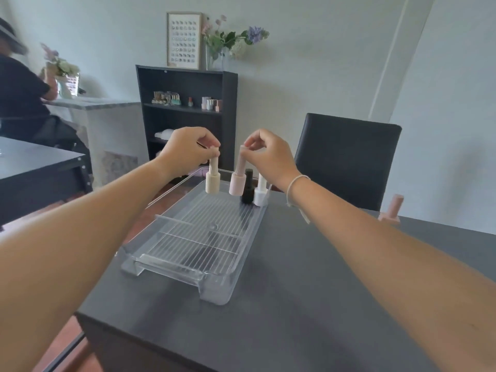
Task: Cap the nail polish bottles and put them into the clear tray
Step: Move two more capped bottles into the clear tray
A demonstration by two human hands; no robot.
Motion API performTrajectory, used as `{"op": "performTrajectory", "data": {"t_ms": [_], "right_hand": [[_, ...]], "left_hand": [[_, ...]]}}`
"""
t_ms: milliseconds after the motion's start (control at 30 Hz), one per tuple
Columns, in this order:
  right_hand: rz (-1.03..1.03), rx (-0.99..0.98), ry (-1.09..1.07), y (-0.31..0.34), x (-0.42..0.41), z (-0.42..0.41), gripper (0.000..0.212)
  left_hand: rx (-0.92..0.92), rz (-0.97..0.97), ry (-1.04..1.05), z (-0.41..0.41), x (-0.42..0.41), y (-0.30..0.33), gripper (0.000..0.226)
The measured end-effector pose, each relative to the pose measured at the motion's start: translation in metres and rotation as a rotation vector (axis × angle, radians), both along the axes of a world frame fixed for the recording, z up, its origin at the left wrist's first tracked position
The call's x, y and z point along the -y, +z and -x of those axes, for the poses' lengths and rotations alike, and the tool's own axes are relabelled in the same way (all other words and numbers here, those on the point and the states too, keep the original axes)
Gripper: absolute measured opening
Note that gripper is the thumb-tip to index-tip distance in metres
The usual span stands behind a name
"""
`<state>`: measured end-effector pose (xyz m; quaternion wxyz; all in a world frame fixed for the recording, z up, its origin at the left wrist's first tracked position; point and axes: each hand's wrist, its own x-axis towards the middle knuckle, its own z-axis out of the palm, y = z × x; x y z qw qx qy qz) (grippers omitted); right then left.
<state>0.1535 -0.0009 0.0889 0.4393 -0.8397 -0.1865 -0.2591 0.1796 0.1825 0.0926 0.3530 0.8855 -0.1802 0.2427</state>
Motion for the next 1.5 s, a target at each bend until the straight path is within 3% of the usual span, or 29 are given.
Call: {"op": "performTrajectory", "data": {"t_ms": [767,1267,1500], "right_hand": [[0.208,0.000,-0.101,-0.040,-0.009,-0.068,0.007],[0.283,0.057,-0.131,-0.042,-0.010,-0.061,0.016],[0.235,0.049,-0.120,-0.026,0.011,-0.037,0.017]], "left_hand": [[-0.107,0.122,-0.033,-0.059,0.024,-0.038,0.011],[-0.124,0.109,-0.016,-0.058,0.021,-0.041,0.009],[-0.038,0.067,0.005,-0.045,0.029,-0.028,0.013]]}}
